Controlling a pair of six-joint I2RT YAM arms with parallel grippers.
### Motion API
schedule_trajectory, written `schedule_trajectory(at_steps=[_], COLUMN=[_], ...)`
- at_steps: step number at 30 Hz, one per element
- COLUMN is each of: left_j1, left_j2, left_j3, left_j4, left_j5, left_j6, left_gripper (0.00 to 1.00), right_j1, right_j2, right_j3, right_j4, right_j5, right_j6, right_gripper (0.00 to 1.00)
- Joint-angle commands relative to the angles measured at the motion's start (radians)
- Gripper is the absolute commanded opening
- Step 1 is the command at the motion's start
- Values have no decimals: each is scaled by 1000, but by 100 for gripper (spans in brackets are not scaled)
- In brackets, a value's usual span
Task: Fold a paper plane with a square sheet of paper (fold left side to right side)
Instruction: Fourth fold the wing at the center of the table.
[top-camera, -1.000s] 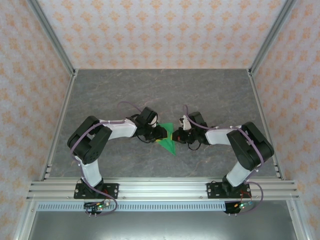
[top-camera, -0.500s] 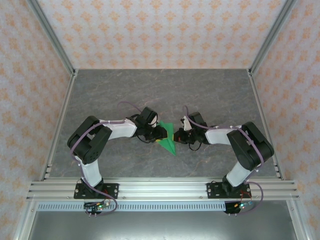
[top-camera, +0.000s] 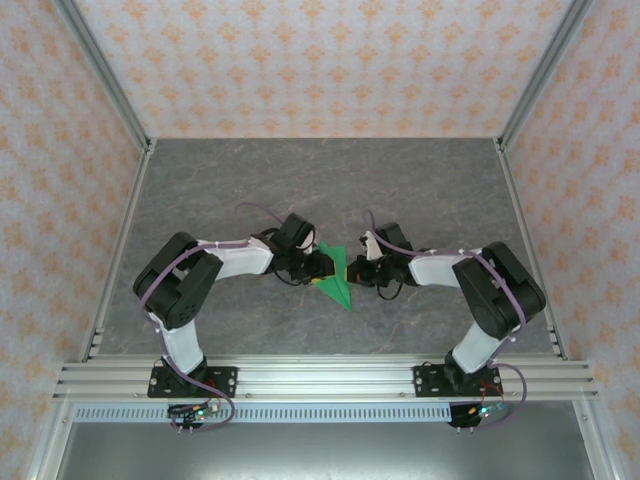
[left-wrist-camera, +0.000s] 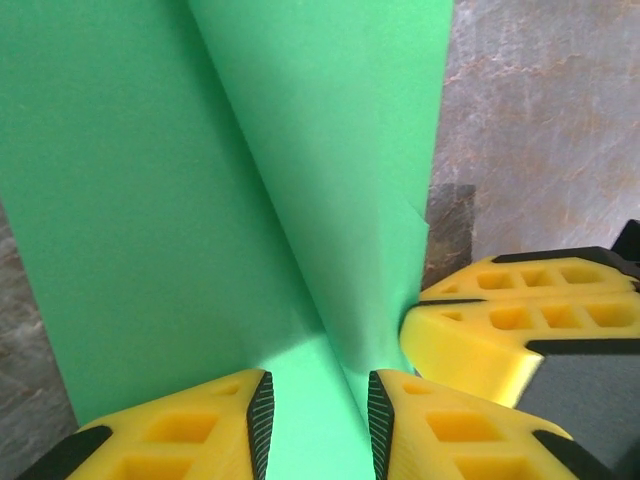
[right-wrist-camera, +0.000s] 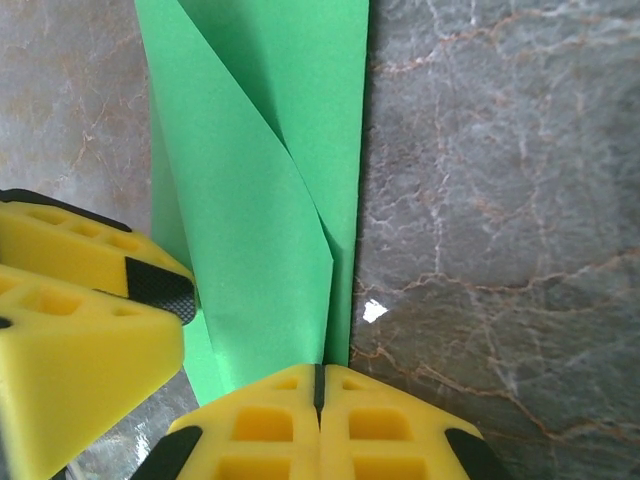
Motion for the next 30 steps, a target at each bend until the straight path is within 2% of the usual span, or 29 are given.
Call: schedule_trajectory(at_steps=[1, 6, 11, 20, 30], left_j1=[1, 1, 1, 2, 1], left_j2=[-69, -63, 1, 101, 139], left_j3=[25, 74, 119, 184, 136], left_j4=[-24, -66, -72, -86, -80], left_j5=[-7, -10, 7, 6, -22], left_j6=[21, 40, 49, 64, 61], left_gripper=[32, 25, 22, 21, 21], right_j1=[16, 29, 29, 34, 38], right_j2=[59, 75, 72, 70, 68], right_j3=[-2, 1, 2, 10, 22], right_j4=[-94, -101, -112, -142, -176], right_j5=[79, 105, 114, 129, 142], right_j6=[-34, -29, -32, -46, -66], right_gripper=[3, 3, 3, 3, 3])
